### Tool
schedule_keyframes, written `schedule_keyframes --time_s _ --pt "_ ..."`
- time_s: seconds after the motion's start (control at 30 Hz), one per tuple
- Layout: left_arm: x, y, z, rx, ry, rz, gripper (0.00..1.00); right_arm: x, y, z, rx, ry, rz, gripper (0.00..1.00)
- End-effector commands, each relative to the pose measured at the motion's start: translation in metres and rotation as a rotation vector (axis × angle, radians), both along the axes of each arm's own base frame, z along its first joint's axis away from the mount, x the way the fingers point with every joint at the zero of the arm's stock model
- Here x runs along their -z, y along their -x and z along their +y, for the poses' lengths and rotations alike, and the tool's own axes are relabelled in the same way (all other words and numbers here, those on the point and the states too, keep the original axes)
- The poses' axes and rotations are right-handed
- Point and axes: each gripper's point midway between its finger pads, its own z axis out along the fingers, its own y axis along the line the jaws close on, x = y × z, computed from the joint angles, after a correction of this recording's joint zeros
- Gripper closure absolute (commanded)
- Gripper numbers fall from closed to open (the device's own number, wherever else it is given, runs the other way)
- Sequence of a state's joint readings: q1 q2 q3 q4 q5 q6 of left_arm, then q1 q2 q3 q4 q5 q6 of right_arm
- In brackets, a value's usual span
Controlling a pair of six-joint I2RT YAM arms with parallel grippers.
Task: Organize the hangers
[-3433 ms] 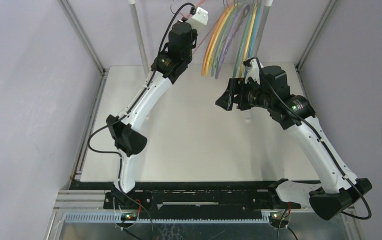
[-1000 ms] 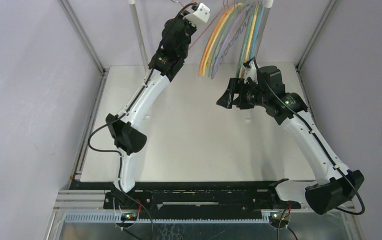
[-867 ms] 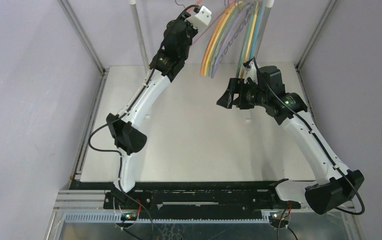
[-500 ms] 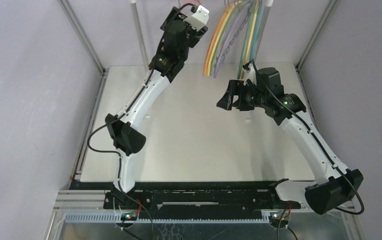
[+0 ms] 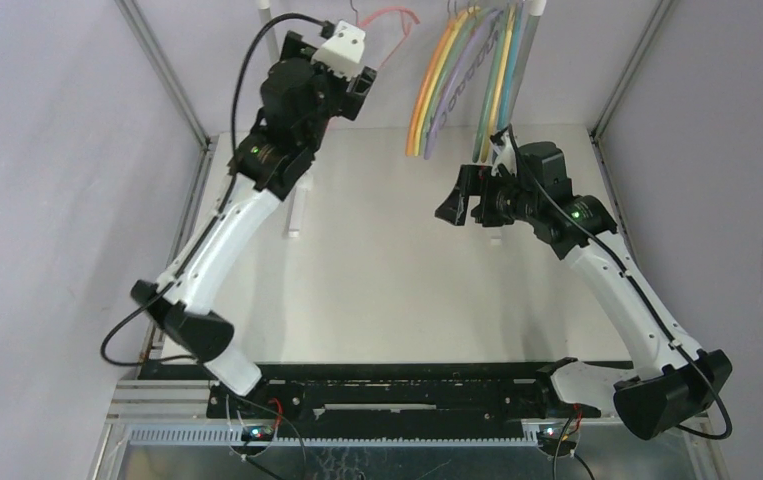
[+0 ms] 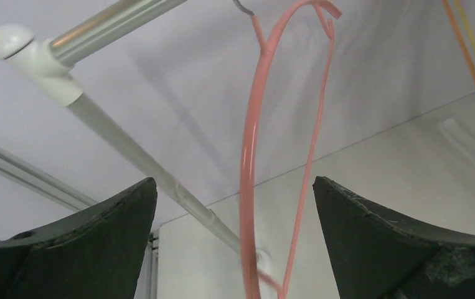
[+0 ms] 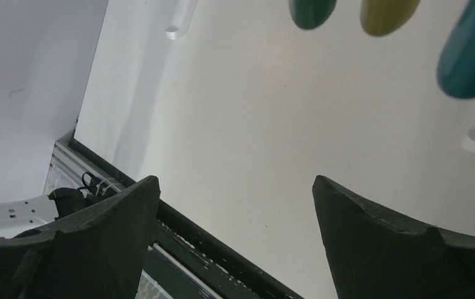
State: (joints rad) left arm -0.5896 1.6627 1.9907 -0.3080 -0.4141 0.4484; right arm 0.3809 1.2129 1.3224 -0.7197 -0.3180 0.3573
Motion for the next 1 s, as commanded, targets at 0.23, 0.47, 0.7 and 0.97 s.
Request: schedule_keyframes --time_s 0.23,0.47,0.7,0.97 --pt "0.005 0.074 0.044 0.078 0.272 0.086 0.01 -0.004 -0.003 -0.019 0.039 0.061 -0.125 0.00" --pt "0.056 0.114 0.090 0.004 0.359 0.195 0.01 0.005 -0.009 -0.031 0.066 0.137 -0.150 0.00" --pt "0.142 0.136 0.109 -0.108 0.348 0.372 0.01 0.045 -0.006 -0.040 0.060 0.219 -0.101 0.00" --pt "0.195 0.144 0.102 -0.099 0.457 0.464 0.00 0.072 -0.003 -0.064 0.116 0.354 -0.132 0.00"
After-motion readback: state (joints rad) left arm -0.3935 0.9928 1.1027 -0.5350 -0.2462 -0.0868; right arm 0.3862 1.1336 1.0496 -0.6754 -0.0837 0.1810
